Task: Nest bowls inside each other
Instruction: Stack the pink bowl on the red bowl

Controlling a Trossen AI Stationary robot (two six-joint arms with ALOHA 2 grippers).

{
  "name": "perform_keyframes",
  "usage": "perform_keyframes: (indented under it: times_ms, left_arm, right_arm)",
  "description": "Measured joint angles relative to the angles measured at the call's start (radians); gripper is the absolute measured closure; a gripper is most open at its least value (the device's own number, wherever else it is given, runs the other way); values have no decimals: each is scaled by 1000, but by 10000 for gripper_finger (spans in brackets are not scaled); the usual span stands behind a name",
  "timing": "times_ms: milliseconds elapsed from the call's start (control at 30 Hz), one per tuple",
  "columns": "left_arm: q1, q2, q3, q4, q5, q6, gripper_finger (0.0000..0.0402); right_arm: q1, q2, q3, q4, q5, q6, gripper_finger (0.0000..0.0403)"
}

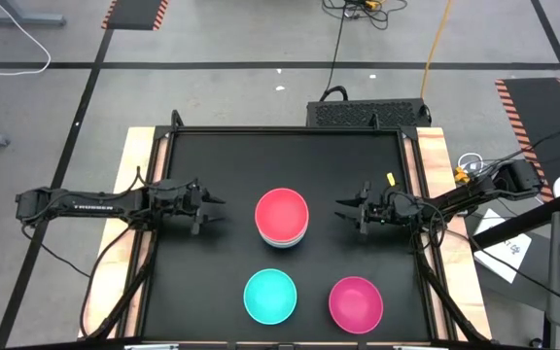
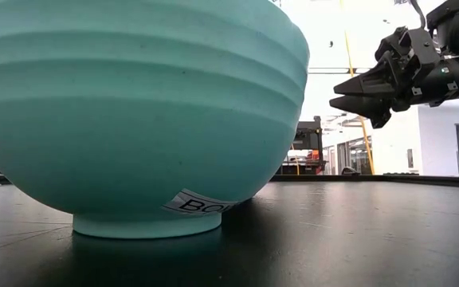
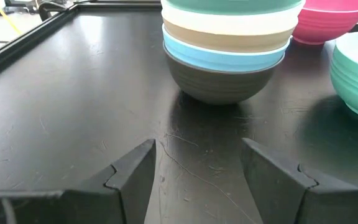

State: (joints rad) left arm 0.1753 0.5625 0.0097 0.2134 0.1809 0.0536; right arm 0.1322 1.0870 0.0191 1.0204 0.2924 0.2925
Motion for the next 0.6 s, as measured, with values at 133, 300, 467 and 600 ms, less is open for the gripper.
perform_keyframes:
  times_ms: [133,300,467,600]
  left_arm:
    - [0,0,0,0,0,0,165]
    - [0,0,0,0,0,0,165]
    - [0,0,0,0,0,0,165]
    - [0,0,0,0,0,1,165]
  right_arm:
    - [0,0,0,4,0,8,220]
    - [0,0,0,8,0,7,220]
    - [0,0,0,10,-1,-2,220]
    - [0,0,0,15,-1,-9,220]
